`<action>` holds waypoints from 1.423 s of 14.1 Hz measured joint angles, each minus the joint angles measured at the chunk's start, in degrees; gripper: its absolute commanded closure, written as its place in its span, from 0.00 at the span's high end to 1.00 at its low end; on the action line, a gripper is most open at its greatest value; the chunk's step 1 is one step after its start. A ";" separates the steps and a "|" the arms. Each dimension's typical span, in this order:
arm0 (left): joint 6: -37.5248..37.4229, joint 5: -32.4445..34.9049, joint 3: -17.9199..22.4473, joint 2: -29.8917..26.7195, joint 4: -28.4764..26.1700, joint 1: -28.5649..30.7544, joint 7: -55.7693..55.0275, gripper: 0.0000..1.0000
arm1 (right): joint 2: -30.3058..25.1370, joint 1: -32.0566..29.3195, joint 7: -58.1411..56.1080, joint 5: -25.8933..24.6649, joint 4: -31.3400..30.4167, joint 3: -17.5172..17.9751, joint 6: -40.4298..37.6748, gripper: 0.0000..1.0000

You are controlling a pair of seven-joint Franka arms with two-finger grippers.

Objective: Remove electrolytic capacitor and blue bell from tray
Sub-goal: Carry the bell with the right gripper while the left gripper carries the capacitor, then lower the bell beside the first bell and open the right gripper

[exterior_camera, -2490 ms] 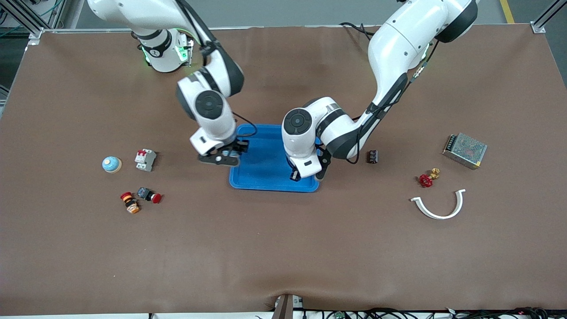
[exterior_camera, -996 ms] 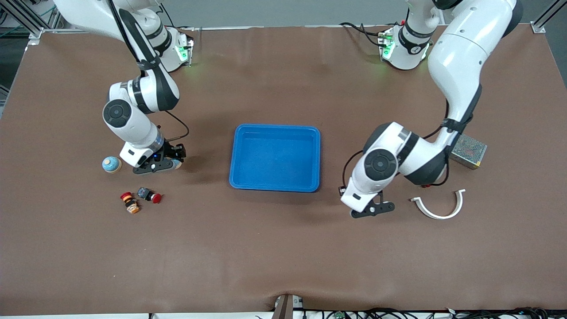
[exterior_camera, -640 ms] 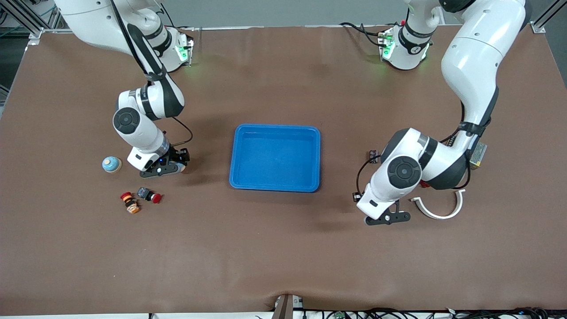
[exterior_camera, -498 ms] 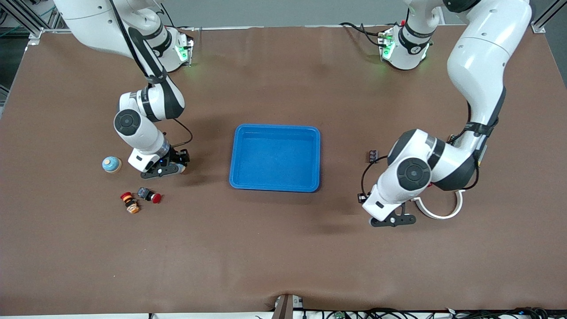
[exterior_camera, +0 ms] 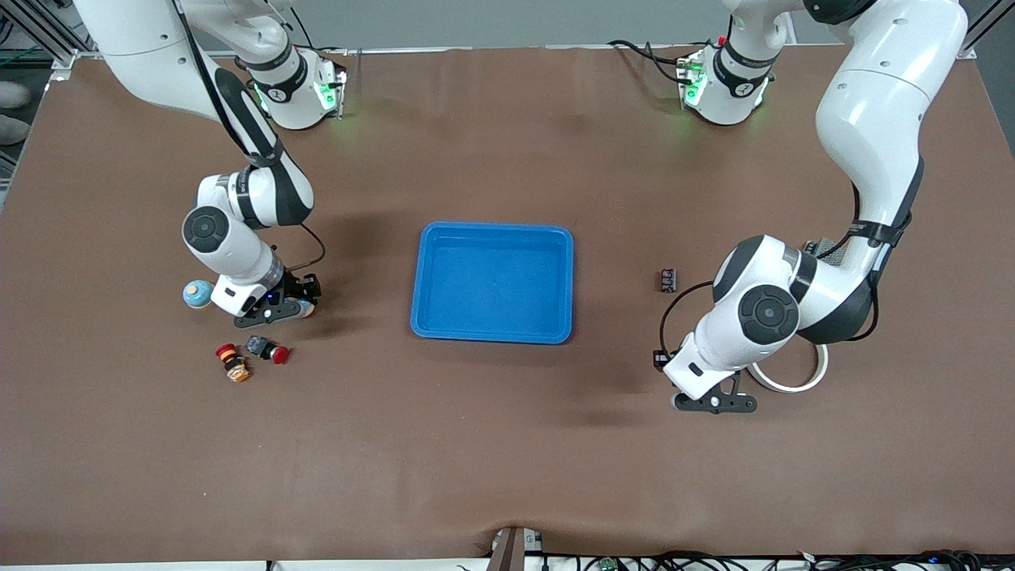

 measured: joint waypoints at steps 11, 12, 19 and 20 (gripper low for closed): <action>3.76 0.00 -0.20 0.13 -7.36 0.32 1.86 0.00 | 1.37 1.15 1.80 0.00 0.01 0.67 1.85 0.43; 4.65 0.28 -0.20 0.13 -8.44 0.33 1.86 0.00 | 1.37 1.55 2.15 0.00 0.01 0.70 1.85 0.45; 8.85 6.59 -0.17 0.13 -13.06 0.73 -1.52 0.00 | 1.22 1.94 2.62 0.00 0.19 0.64 1.46 1.00; 9.07 6.61 -0.16 0.13 -13.29 0.77 -1.53 0.00 | 0.72 1.94 2.73 0.00 0.43 0.64 0.02 1.00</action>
